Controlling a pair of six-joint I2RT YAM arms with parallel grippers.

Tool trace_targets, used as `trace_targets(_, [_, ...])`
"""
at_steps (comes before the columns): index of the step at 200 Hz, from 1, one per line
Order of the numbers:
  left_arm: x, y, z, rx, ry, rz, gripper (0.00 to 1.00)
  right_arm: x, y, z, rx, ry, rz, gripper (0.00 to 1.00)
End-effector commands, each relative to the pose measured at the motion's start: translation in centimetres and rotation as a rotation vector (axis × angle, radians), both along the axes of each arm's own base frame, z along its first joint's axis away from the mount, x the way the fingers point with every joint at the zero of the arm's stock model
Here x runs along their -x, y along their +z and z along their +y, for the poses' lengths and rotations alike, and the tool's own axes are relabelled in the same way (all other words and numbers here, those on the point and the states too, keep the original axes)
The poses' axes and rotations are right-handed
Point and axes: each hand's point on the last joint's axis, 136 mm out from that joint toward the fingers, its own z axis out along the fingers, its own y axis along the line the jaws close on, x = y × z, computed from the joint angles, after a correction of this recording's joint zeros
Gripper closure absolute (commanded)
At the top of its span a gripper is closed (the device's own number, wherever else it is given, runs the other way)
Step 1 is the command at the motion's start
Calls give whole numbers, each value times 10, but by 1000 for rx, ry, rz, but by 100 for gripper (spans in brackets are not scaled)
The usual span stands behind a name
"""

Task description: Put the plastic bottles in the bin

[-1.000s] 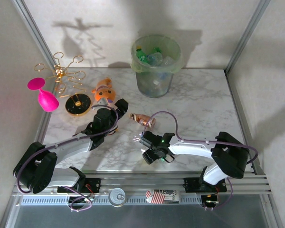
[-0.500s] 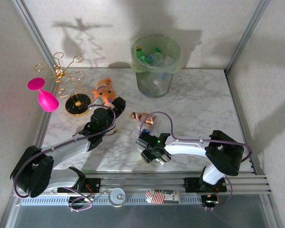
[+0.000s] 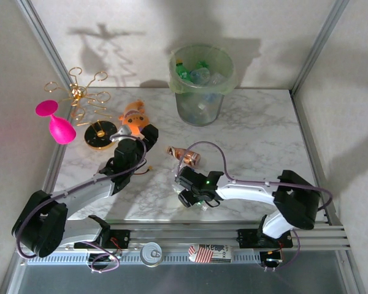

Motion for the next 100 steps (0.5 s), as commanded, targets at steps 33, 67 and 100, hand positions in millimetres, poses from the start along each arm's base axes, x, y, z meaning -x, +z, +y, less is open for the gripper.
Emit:
trace_targets(33, [4,12,35,-39,89,-24,0,-34,99,28,-345,-12,-132,62])
trace_targets(67, [8,10,42,-40,93,-23,0,-77,170,23,-541,-43,-247,62])
trace_targets(100, [9,7,43,-62,71,-3,0,-129,238,7,-649,-102,-391,62])
